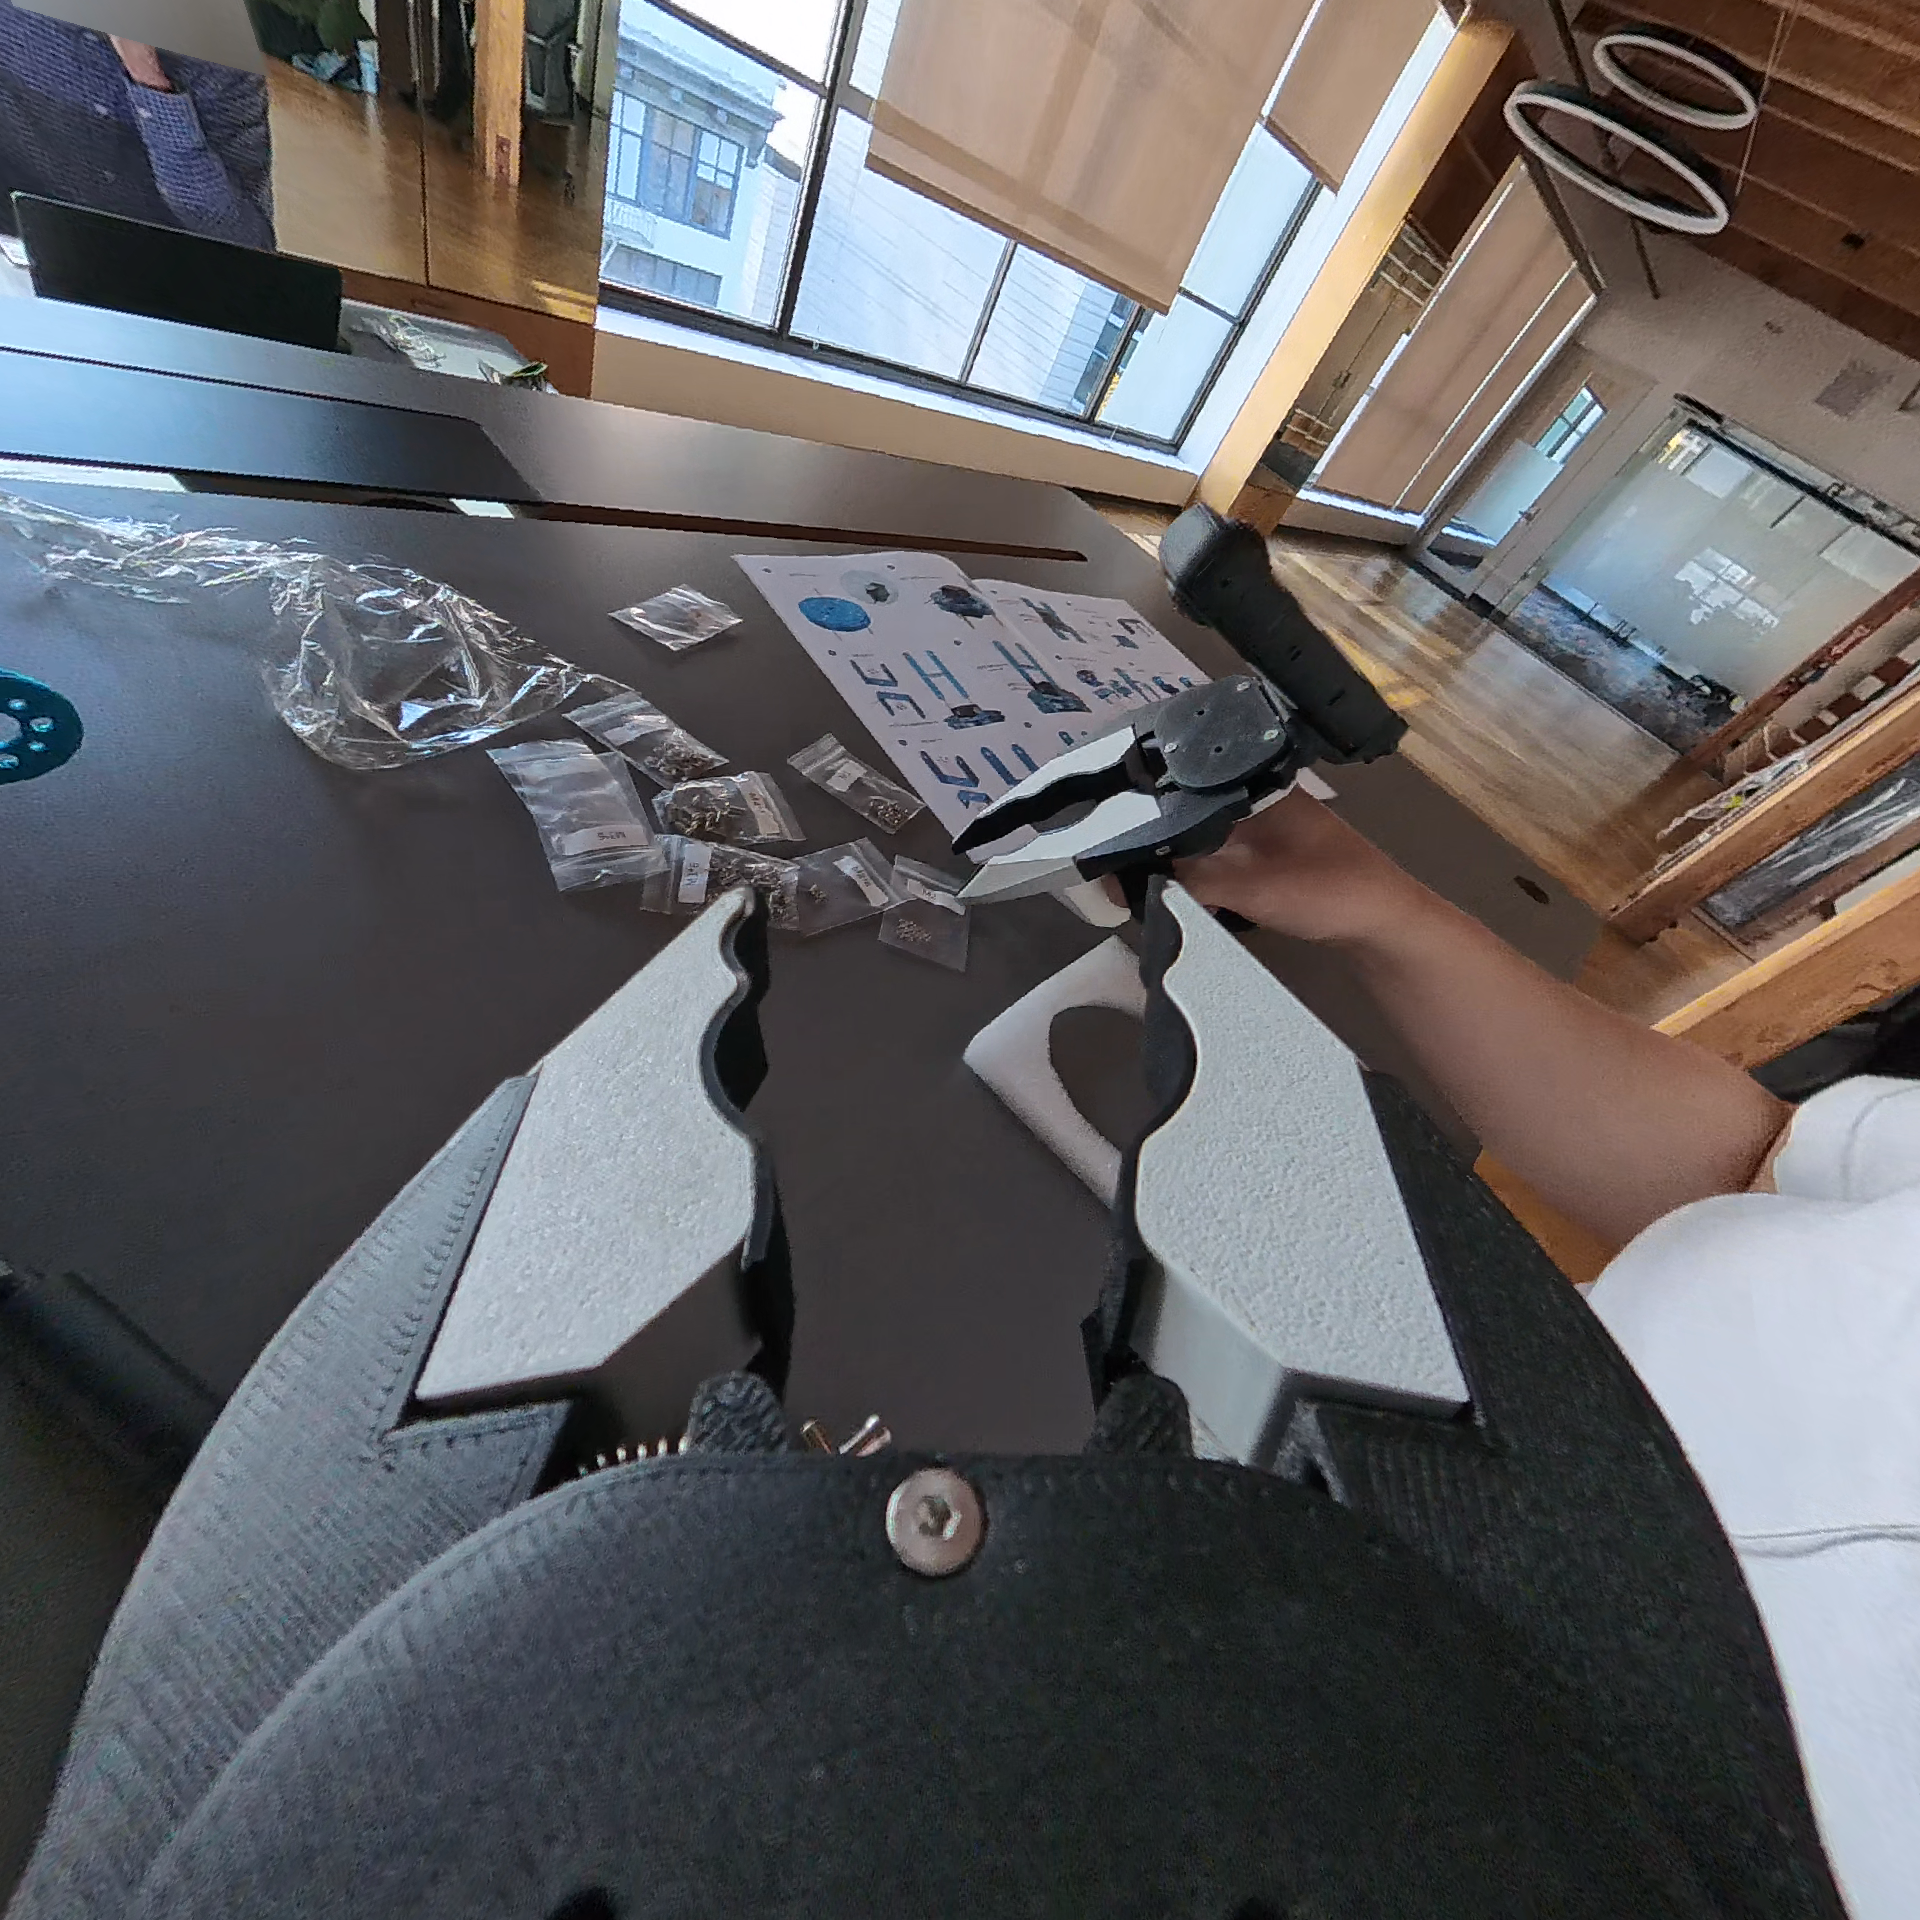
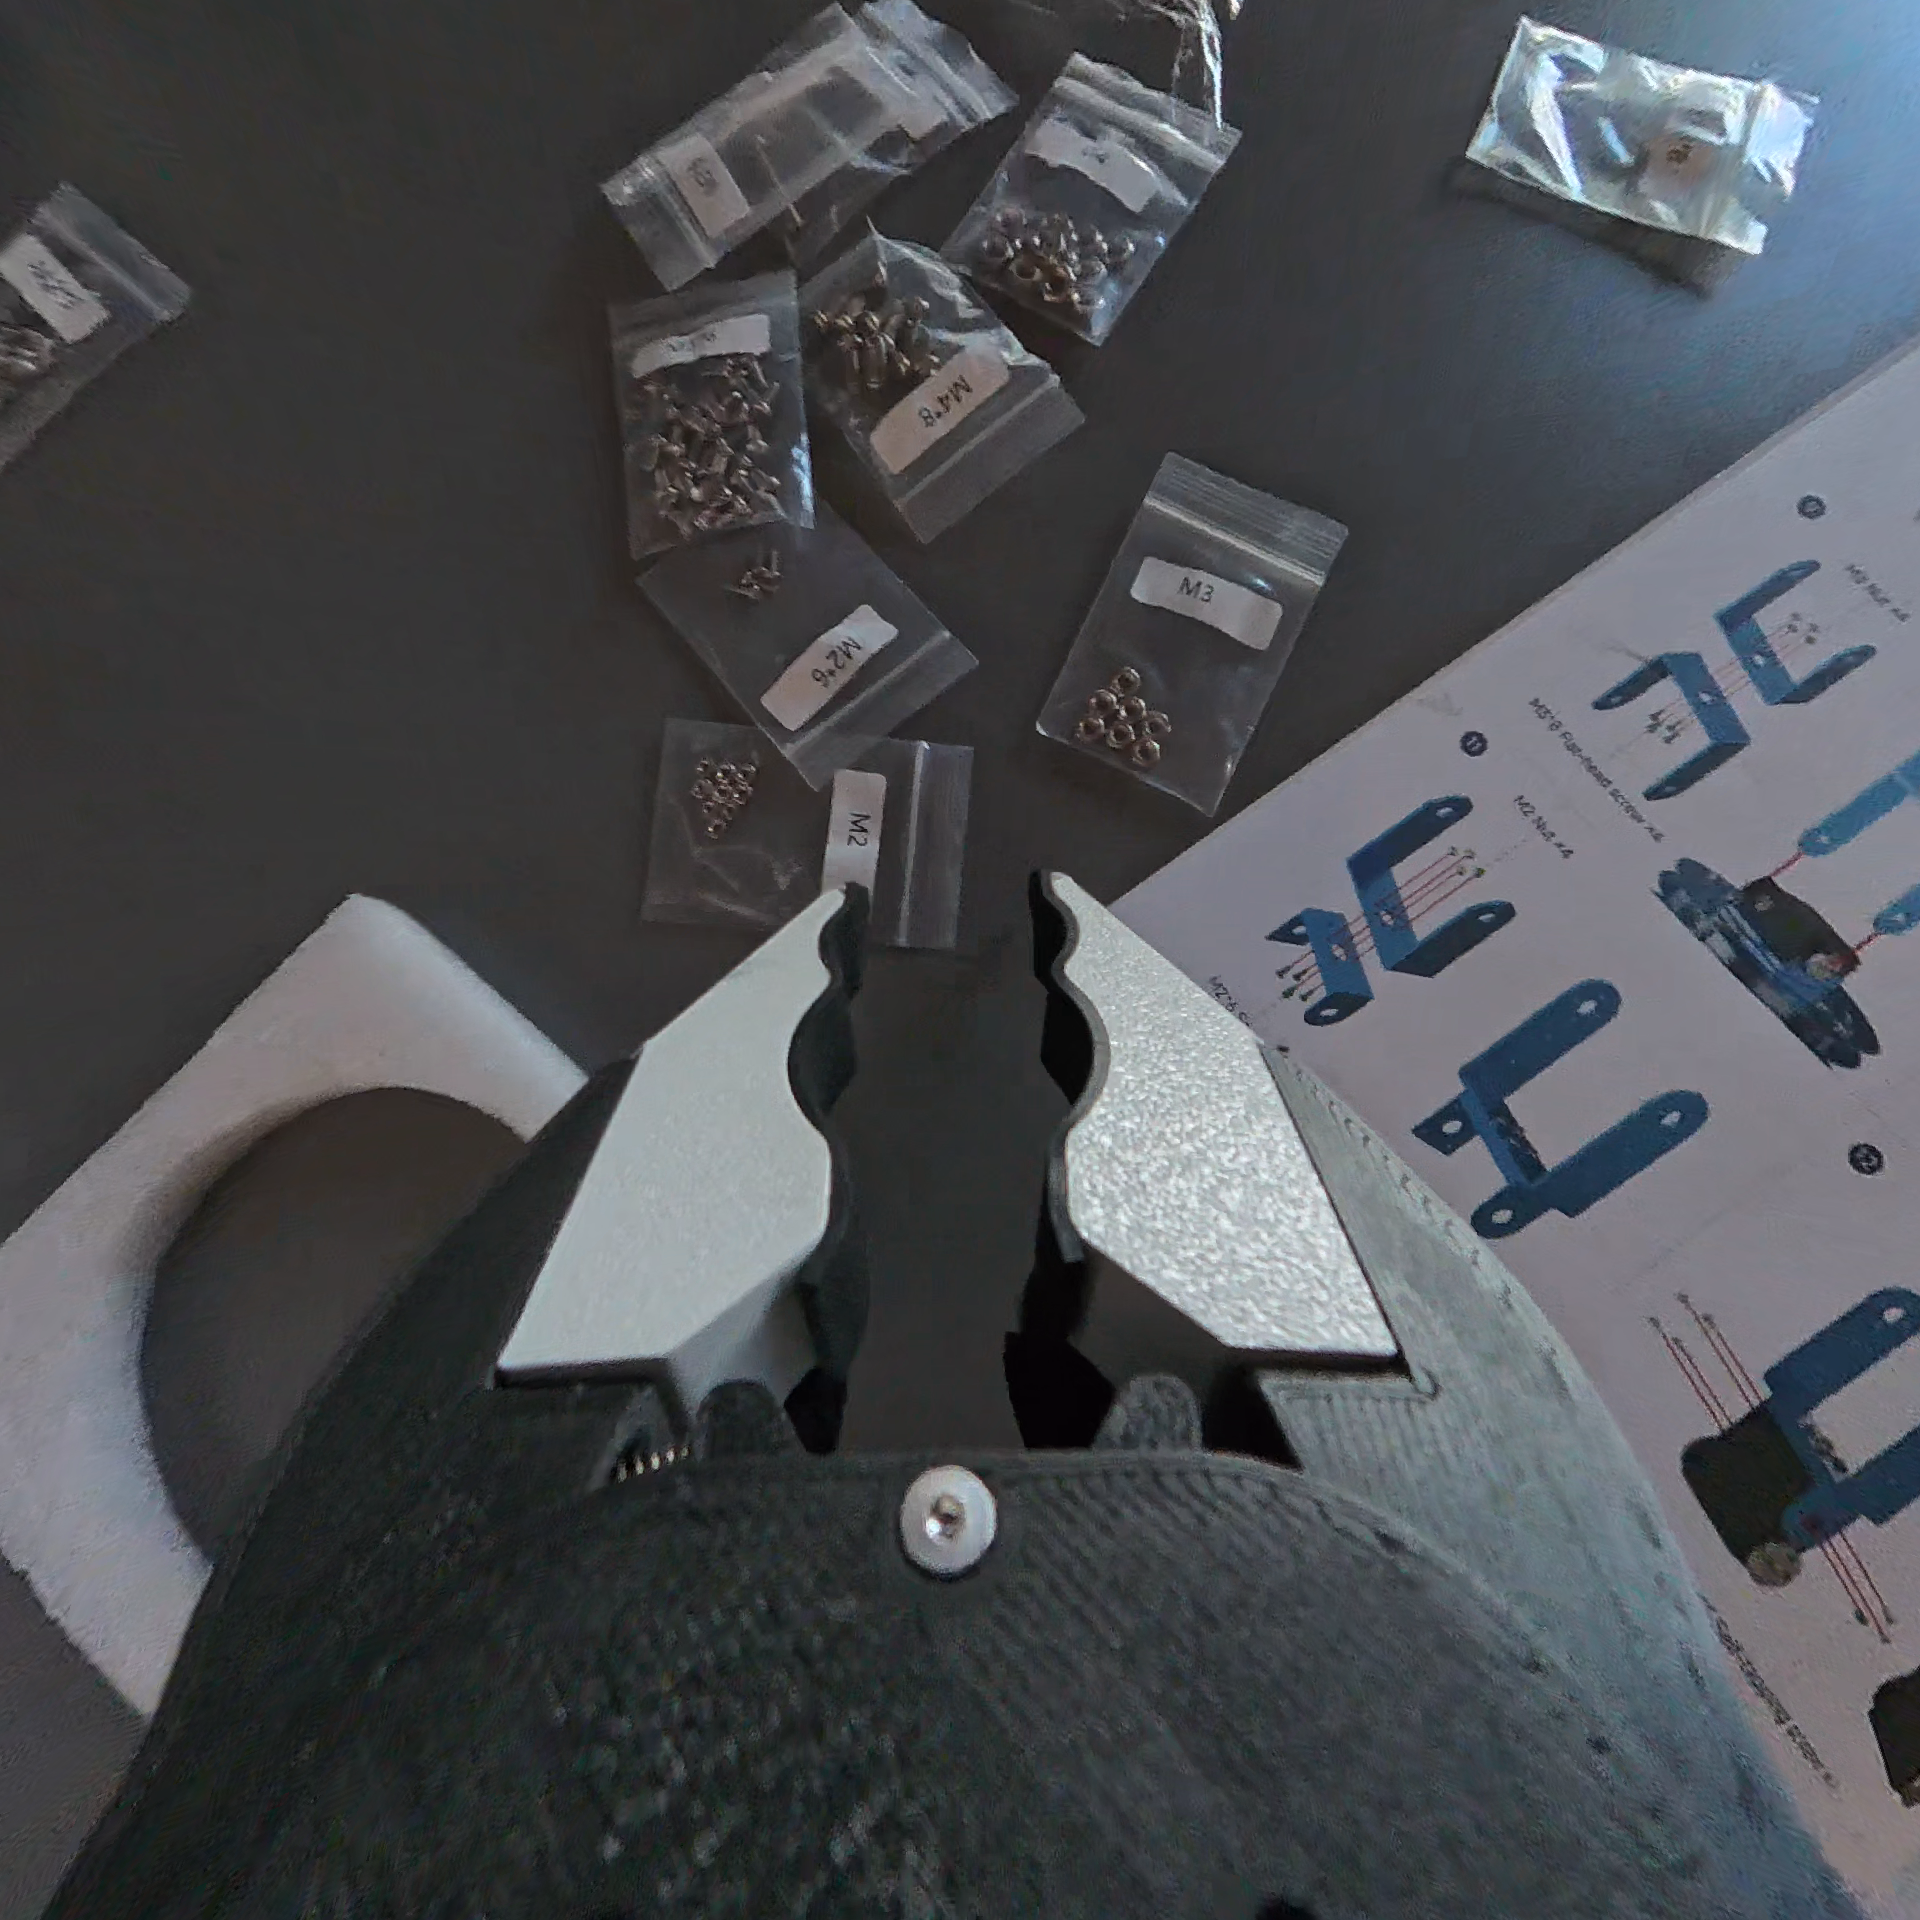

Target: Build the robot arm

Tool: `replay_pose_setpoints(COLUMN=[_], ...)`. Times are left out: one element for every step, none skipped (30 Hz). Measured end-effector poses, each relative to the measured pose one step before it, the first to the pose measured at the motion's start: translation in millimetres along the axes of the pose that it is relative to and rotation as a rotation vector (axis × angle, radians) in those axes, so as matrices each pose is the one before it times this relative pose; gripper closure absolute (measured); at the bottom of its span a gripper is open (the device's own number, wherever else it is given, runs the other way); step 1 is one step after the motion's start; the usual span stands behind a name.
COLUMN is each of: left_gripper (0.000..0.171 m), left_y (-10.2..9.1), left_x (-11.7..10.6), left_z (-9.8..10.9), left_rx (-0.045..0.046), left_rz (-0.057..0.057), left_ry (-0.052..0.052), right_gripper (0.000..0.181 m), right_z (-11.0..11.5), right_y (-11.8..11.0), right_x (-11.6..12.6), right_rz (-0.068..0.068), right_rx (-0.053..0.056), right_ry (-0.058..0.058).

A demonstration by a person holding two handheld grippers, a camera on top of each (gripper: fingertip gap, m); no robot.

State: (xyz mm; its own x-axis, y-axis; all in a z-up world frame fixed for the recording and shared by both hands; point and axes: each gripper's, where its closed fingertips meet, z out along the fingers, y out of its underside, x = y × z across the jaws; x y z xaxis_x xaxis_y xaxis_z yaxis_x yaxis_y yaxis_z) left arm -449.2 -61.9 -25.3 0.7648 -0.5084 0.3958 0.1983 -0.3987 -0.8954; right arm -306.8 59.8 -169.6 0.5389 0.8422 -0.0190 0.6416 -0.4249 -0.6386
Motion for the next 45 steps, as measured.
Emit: replay_pose_setpoints(left_gripper=[0.100,0.100,0.101,0.101,0.101,0.101,0.101,0.101,0.101,0.101,0.101,0.101,0.101,0.101,0.101,0.102,0.104,0.104,0.104,0.107,0.110,0.111,0.111,0.113,0.116,0.118,0.120,0.121,0.119,0.118,0.116,0.115,0.114,0.114,0.115,0.117,0.119,0.121,0.125,0.127,0.128,0.136,0.136,0.138,0.140], left_y=[0.11,-0.04,0.25,0.85,1.18,1.17,1.02,0.88,1.12,1.19,1.43,2.02,2.22,2.16,1.78,0.90,0.74,0.66,-0.71,-1.14,-0.70,-0.06,2.04,5.08,5.74,5.21,6.18,8.83,11.15,11.64,11.09,9.32,5.42,2.43,2.37,2.60,0.90,-0.25,-1.12,-0.39,0.79,-2.04,-3.24,-4.09,-4.73], left_x=[0.72,1.20,1.07,0.41,-0.33,-0.45,0.07,0.64,0.79,0.43,-0.57,-1.25,-0.85,-0.13,0.98,2.32,2.65,3.35,4.52,3.98,3.03,1.22,-1.05,-2.97,-5.33,-6.55,-7.89,-8.26,-6.16,-4.20,-3.51,0.10,0.53,-1.84,-1.42,-3.56,-4.45,1.52,5.45,4.74,4.65,3.19,0.60,1.12,0.72], left_z=[0.20,0.55,1.14,1.68,2.17,2.75,3.33,3.84,4.30,4.97,5.52,6.27,6.79,7.50,7.74,8.10,8.50,8.56,8.47,8.46,8.30,8.11,7.31,5.42,2.74,0.41,-0.90,-0.55,0.97,2.35,3.36,3.66,3.27,2.69,1.77,0.60,-0.51,-0.67,-0.54,0.44,1.50,0.79,0.86,1.70,2.10], left_rx=[-0.00020,-0.00146,-0.00413,-0.00783,-0.00898,-0.00827,-0.00726,-0.00715,-0.00840,-0.00982,-0.01062,-0.01418,-0.01542,-0.01480,-0.01297,-0.00760,-0.00743,-0.01079,-0.00325,0.00199,0.00046,-0.00112,-0.01288,-0.03543,-0.04340,-0.03251,-0.02787,-0.04002,-0.05765,-0.06414,-0.06360,-0.06243,-0.04659,-0.02897,-0.02766,-0.02738,-0.01534,-0.00546,0.00028,-0.00576,-0.01469,-0.00136,0.00193,0.00914,0.01613], left_rz=[-0.0030,-0.0010,0.0023,0.0046,0.0047,0.0019,-0.0024,-0.0045,-0.0027,0.0007,0.0020,0.0014,0.0027,0.0031,0.0019,0.0000,-0.0044,-0.0104,-0.0069,0.0008,0.0073,0.0118,0.0169,0.0196,0.0243,0.0282,0.0316,0.0356,0.0436,0.0519,0.0560,0.0555,0.0596,0.0688,0.0760,0.0711,0.0637,0.0614,0.0564,0.0631,0.0695,0.0645,0.0572,0.0499,0.0518], left_ry=[0.0088,0.0095,0.0072,0.0030,-0.0003,0.0010,0.0056,0.0100,0.0102,0.0097,0.0069,0.0042,0.0084,0.0142,0.0236,0.0352,0.0395,0.0419,0.0466,0.0402,0.0292,0.0139,-0.0023,-0.0214,-0.0437,-0.0560,-0.0612,-0.0584,-0.0412,-0.0294,-0.0287,-0.0134,-0.0167,-0.0333,-0.0297,-0.0373,-0.0335,0.0099,0.0346,0.0258,0.0209,0.0103,-0.0054,-0.0016,-0.0060], right_gripper=[0.149,0.153,0.158,0.163,0.167,0.174,0.180,0.180,0.180,0.180,0.180,0.180,0.181,0.180,0.180,0.180,0.180,0.181,0.181,0.181,0.181,0.181,0.181,0.181,0.181,0.181,0.181,0.181,0.181,0.181,0.181,0.181,0.181,0.181,0.181,0.181,0.181,0.181,0.181,0.181,0.181,0.181,0.181,0.181,0.181], right_z=[2.12,1.45,0.58,0.31,0.57,0.27,0.30,-0.37,-0.42,-0.92,-2.30,-4.11,-5.51,-6.63,-7.25,-7.96,-8.16,-8.19,-7.80,-7.49,-7.07,-6.32,-5.17,-4.28,-4.16,-4.03,-4.11,-4.25,-4.40,-4.22,-3.54,-2.89,-2.26,-2.00,-1.98,-1.84,-1.65,-1.50,-1.43,-1.32,-1.07,-1.03,-1.02,-0.73,-0.86], right_y=[1.17,-0.21,-0.93,-0.63,-0.52,-0.21,-0.10,-0.02,0.46,0.36,-1.04,-3.11,-4.61,-5.35,-5.14,-5.36,-5.83,-5.30,-4.23,-4.11,-4.54,-3.91,-1.89,1.03,1.44,1.17,1.42,1.42,1.28,2.03,2.98,3.54,2.99,2.54,1.64,1.04,0.57,0.39,0.39,0.78,1.36,1.36,1.34,1.46,1.73], right_x=[0.95,-1.67,2.05,2.49,-0.49,-1.07,-3.75,-0.65,-0.54,-0.44,-0.37,-1.38,-2.97,-2.75,-1.72,-2.70,-3.61,-1.95,-1.74,-2.48,-2.41,-2.85,-2.71,-0.03,2.07,1.21,0.16,1.01,1.43,1.81,2.40,2.73,2.16,1.80,1.68,1.26,0.30,0.11,0.47,0.64,1.11,1.63,1.27,0.98,1.16], right_rz=[-0.0014,0.0085,0.0162,0.0107,0.0124,0.0115,0.0055,-0.0016,-0.0106,-0.0139,-0.0160,-0.0182,-0.0201,-0.0224,-0.0249,-0.0324,-0.0378,-0.0332,-0.0267,-0.0220,-0.0166,-0.0083,-0.0018,-0.0013,-0.0082,-0.0089,-0.0059,-0.0036,-0.0050,-0.0052,-0.0028,0.0024,0.0042,0.0051,0.0042,0.0038,0.0049,0.0038,0.0023,0.0013,0.0017,0.0024,0.0043,0.0049,0.0043], right_rx=[-0.0024,0.0047,0.0070,0.0046,0.0066,0.0026,0.0022,0.0023,0.0020,0.0054,0.0179,0.0332,0.0415,0.0445,0.0421,0.0413,0.0439,0.0396,0.0288,0.0273,0.0288,0.0227,0.0085,-0.0068,-0.0050,0.0002,0.0005,0.0022,0.0050,0.0035,-0.0013,-0.0040,-0.0023,-0.0002,0.0043,0.0058,0.0050,0.0057,0.0044,0.0014,-0.0027,-0.0036,-0.0035,-0.0039,-0.0040], right_ry=[0.0045,-0.0172,0.0024,0.0051,-0.0167,-0.0221,-0.0372,-0.0164,-0.0108,-0.0062,-0.0002,-0.0023,-0.0124,-0.0118,-0.0060,-0.0132,-0.0167,-0.0051,-0.0055,-0.0106,-0.0093,-0.0117,-0.0133,0.0016,0.0142,0.0074,-0.0012,0.0040,0.0062,0.0054,0.0062,0.0046,0.0002,-0.0010,0.0015,0.0007,-0.0041,-0.0043,-0.0027,-0.0042,-0.0024,0.0004,-0.0012,-0.0017,0.0019])
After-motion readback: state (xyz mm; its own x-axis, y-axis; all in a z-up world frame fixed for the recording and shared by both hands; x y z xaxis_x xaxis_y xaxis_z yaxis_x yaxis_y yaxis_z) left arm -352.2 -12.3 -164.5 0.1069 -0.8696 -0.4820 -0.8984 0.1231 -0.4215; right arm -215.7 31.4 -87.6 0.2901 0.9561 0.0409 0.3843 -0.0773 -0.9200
